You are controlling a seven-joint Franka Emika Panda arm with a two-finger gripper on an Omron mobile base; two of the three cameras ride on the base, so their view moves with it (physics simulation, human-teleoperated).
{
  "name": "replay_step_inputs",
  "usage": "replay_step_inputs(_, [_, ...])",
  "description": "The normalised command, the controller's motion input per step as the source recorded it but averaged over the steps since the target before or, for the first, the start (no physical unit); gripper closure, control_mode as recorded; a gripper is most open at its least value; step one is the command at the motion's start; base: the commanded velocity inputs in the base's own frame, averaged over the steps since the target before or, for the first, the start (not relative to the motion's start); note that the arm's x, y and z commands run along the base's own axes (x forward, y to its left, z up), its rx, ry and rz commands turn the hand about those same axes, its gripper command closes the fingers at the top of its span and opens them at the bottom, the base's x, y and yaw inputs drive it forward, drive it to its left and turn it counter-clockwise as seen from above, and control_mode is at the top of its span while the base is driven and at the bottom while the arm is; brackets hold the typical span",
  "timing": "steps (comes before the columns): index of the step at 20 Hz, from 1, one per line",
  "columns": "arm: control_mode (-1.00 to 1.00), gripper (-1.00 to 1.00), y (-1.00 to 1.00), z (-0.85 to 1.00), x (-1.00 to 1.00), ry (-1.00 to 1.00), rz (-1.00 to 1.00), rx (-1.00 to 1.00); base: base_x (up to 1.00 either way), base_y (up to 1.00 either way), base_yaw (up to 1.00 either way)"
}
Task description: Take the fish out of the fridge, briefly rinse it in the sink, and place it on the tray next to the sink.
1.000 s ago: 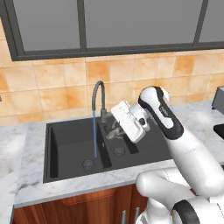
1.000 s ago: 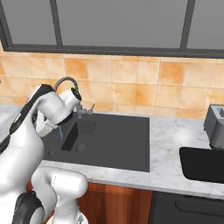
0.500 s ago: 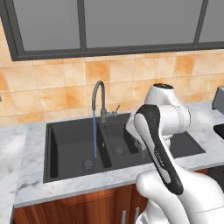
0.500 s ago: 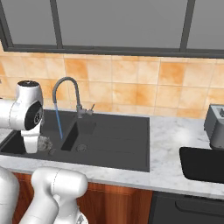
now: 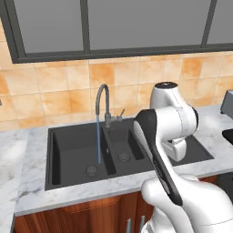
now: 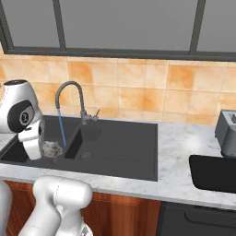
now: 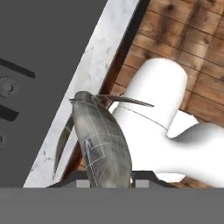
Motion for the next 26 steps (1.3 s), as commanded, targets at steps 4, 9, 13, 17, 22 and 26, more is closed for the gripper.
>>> replay_step_inputs(4, [-1.00, 1.00, -1.00, 0.10, 0.00, 0.00, 0.08, 0.02, 0.00, 0.00, 0.00])
replay_step_inputs(9, [-1.00, 1.00, -1.00, 0.00, 0.00, 0.00, 0.09, 0.00, 0.00, 0.00, 0.00])
replay_step_inputs(13, [-1.00, 1.00, -1.00, 0.00, -0.08, 0.00, 0.06, -0.08, 0.00, 0.00, 0.00])
replay_step_inputs(17, [-1.00, 1.00, -1.00, 0.00, -0.16, 0.00, 0.03, -0.14, 0.00, 0.00, 0.00])
replay_step_inputs(22, [-1.00, 1.00, -1.00, 0.04, -0.02, 0.00, 0.04, -0.23, 0.00, 0.00, 0.00])
replay_step_inputs(26, [-1.00, 1.00, -1.00, -0.02, 0.21, -0.01, 0.09, -0.12, 0.00, 0.00, 0.00])
